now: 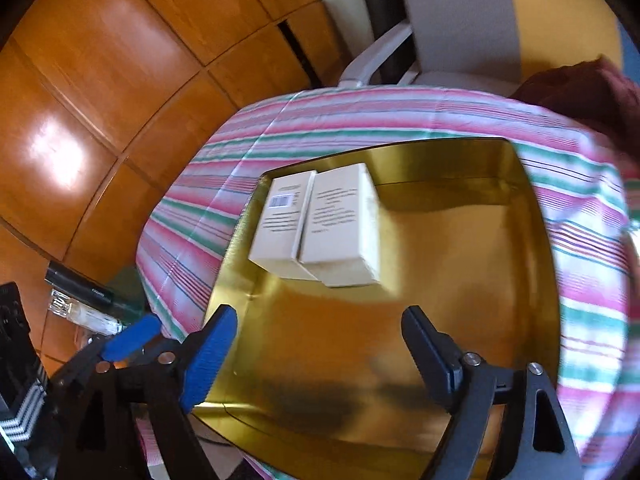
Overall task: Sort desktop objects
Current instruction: 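Open both grippers to release the boxes and withdraw from the tray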
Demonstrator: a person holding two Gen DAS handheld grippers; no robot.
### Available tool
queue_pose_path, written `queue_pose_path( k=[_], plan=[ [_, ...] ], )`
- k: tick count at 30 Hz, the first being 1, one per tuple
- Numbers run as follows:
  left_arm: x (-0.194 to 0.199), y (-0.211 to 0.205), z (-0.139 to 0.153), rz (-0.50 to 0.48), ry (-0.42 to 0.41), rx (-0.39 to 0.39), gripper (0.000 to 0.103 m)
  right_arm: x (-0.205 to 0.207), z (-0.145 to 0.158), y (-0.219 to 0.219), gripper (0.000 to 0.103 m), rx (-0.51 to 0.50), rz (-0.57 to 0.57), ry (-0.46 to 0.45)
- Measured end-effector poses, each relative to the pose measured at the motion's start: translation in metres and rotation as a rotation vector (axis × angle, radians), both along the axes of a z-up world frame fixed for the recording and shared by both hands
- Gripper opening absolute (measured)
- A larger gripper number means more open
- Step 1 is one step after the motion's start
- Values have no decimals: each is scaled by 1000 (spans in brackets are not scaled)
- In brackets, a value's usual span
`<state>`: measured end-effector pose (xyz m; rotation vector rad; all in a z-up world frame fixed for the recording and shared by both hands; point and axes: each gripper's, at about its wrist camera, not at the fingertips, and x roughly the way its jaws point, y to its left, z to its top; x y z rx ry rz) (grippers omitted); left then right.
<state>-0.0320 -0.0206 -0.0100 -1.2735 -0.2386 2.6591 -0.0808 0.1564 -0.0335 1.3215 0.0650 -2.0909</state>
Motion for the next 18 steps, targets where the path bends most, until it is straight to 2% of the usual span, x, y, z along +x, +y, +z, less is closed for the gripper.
queue_pose_path(
  k=[9, 18],
  plan=[
    [19, 20, 4, -44, 20, -59, 60, 34, 23, 56, 85, 64, -113, 161],
    [27, 40, 5, -100, 25, -79, 60, 61, 39, 98, 92, 169, -164, 328]
  ],
)
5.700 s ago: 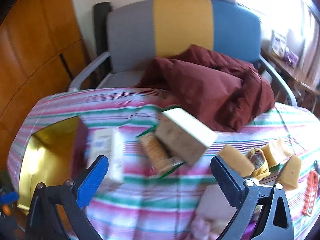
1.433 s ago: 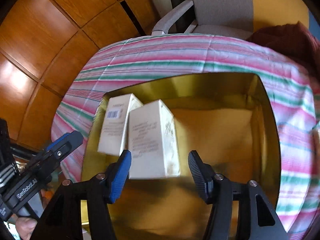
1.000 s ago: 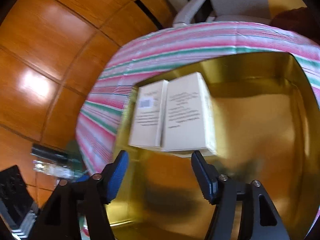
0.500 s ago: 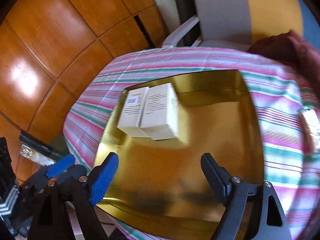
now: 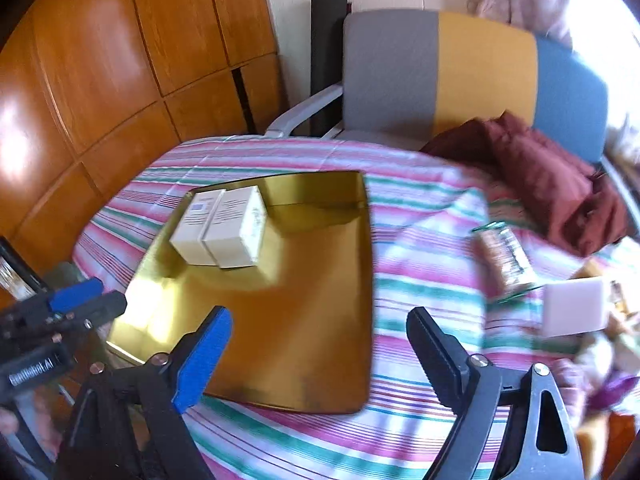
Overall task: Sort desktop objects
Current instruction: 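Open both grippers to release the boxes and withdraw from the tray, then move both grippers to the item pile and grasp the pink sock with the left gripper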
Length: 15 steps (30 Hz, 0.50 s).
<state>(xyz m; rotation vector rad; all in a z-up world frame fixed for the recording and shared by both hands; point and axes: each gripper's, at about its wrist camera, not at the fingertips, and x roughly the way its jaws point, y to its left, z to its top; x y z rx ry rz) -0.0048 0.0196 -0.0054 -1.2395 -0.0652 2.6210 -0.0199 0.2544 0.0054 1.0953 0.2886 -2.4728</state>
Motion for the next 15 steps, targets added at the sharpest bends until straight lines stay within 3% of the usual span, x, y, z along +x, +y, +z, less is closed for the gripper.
queue_pose_path(
  k=[3, 6, 10, 15],
  plan=[
    [2, 10, -1, -38, -1, -7, 60, 9, 10, 14, 102, 44, -13, 79],
    [5, 22, -2, -75, -3, -9, 60, 9, 15, 29, 103, 86, -44, 93],
    [8, 36, 0, -130, 3, 3, 60, 1, 23, 66, 101, 17, -111, 40],
    [9, 57, 2, -198, 0, 15, 60, -9, 32, 136, 87, -104, -272, -94]
  ],
)
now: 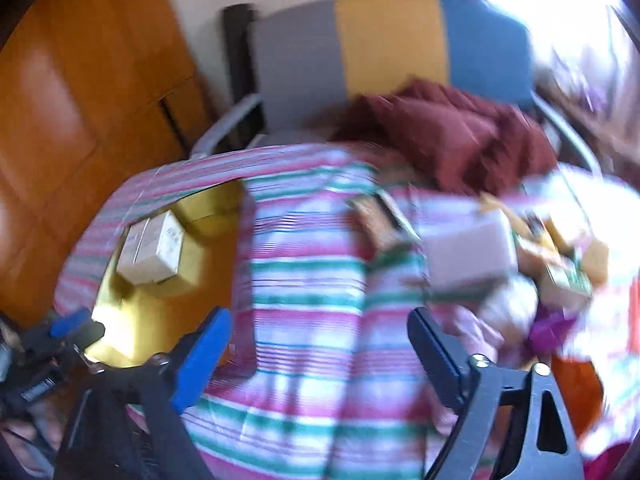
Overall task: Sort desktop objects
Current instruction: 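Move both grippers to the item pile and grasp the pink sock with the left gripper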
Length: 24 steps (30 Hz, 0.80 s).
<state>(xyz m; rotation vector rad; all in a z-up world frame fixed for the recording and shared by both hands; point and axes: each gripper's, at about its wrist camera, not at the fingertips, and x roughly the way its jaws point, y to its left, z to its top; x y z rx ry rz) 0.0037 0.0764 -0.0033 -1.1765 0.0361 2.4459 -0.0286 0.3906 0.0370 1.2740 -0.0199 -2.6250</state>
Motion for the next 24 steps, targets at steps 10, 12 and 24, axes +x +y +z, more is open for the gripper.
queue_pose_path(
  k=[10, 12, 24],
  plan=[
    [-2, 70, -2, -213, -55, 43, 60, 3, 7, 126, 86, -45, -246, -131],
    [-2, 88, -3, -272, -70, 53, 60, 4, 0, 142, 86, -61, -252, -187],
    [16, 199, -30, -619, -154, 22, 60, -14, -35, 153, 87, 202, -41, -426]
  ],
)
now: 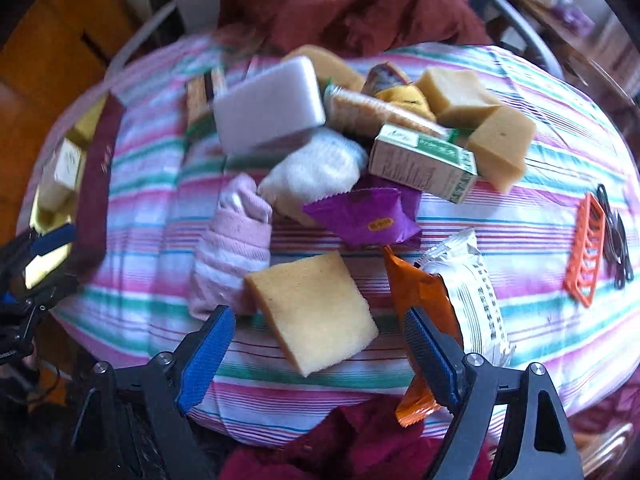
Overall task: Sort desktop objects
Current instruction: 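Move both grippers to the item pile and grasp the pink sock with the left gripper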
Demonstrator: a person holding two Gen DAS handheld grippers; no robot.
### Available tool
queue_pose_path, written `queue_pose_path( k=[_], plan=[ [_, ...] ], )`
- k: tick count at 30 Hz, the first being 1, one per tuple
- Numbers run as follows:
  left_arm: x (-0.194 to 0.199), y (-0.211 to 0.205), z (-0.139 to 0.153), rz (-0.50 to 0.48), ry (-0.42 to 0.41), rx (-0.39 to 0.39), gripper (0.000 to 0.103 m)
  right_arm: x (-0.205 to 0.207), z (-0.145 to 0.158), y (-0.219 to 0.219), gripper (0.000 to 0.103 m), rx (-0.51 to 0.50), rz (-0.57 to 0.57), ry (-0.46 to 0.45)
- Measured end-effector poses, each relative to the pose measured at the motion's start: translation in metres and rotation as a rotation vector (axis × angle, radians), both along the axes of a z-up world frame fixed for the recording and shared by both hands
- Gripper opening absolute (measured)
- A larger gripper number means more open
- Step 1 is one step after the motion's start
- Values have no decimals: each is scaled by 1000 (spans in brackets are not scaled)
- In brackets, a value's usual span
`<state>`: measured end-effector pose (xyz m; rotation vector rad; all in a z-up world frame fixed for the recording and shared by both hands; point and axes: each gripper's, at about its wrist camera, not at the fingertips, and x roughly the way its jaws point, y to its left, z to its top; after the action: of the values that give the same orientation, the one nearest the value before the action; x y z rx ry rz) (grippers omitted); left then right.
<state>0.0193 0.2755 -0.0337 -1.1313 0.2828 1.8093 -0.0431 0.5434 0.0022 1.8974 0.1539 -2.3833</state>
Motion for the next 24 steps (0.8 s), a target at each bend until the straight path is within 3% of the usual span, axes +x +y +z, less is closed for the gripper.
queue_pose_path(
  k=[6, 12, 15, 16, 17, 24],
  plan=[
    [8, 36, -16, -97, -51, -4, 60, -14, -10, -2, 88, 35, 69, -62],
    [7, 53, -28, -131, -139, 25, 60, -19, -29, -7, 87, 71, 138, -128],
    [0, 59, -34, -114, -208, 45, 60, -16, -38, -11, 73, 88, 172, -149],
    [-2, 61, -36, -109, -235, 56, 60, -15, -39, -11, 60, 91, 178, -157],
    [-4, 63, -37, -106, -248, 60, 60, -13, -39, -12, 55, 95, 189, -155],
    [-10, 83, -50, -82, -287, 33, 60, -1, -37, -20, 54, 143, 250, -141]
  ],
)
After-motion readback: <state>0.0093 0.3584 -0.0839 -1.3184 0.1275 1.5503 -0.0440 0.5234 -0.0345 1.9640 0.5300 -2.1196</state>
